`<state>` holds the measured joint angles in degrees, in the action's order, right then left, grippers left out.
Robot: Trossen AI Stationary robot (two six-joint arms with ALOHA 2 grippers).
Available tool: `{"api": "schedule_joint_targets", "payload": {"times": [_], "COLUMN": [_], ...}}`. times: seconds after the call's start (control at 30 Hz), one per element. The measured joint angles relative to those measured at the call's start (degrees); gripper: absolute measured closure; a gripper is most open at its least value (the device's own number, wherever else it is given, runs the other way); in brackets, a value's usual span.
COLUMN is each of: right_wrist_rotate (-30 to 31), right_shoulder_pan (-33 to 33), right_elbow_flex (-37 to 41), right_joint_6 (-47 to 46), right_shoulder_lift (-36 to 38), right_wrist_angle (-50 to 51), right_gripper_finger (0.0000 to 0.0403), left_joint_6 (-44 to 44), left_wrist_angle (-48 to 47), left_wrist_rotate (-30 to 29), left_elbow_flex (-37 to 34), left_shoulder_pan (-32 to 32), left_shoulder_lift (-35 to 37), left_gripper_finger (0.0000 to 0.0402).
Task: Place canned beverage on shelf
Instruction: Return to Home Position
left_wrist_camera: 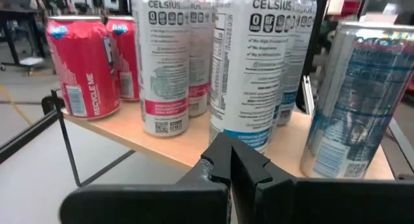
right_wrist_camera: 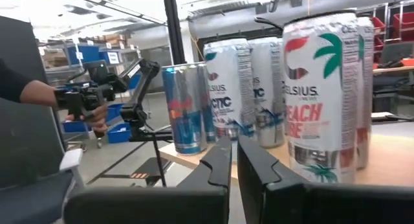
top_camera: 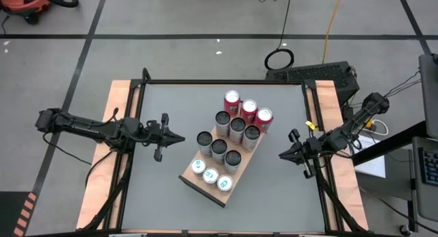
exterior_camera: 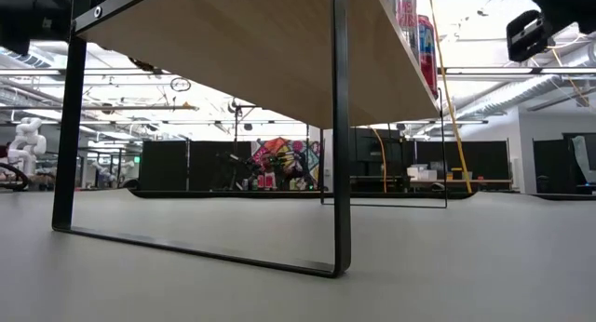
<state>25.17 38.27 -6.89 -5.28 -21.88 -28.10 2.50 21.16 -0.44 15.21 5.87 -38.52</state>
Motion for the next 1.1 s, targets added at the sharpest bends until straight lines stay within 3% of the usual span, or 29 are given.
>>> {"api": "schedule_joint_targets", "payload": {"times": [0.17, 0.67, 1.1], "right_wrist_rotate": [-0.07, -5.45, -7.53], "right_shoulder_pan": [-1.46, -7.24, -9.65], "right_elbow_flex": [1.78, 4.46, 4.61], "right_joint_6": [-0.01, -3.04, -4.55], "right_shoulder_lift": [0.41, 1.64, 2.30], "right_wrist_angle": [-0.01, 1.94, 7.11], "right_gripper_finger": [0.0403, 0.0403, 0.0403], "left_joint_6": [0.07, 0.18, 0.62], "left_wrist_angle": [5.54, 8.80, 8.98], "left_wrist_rotate": [0.86, 1.85, 1.39], "left_elbow_flex": [-3.41, -8.54, -13.35], "left_shoulder_pan": [-1.35, -1.68, -1.68], "left_shoulder_lift": [0.00, 0.51, 6.56], "left_gripper_finger": [0.0401, 0.0402, 0.0402]}}
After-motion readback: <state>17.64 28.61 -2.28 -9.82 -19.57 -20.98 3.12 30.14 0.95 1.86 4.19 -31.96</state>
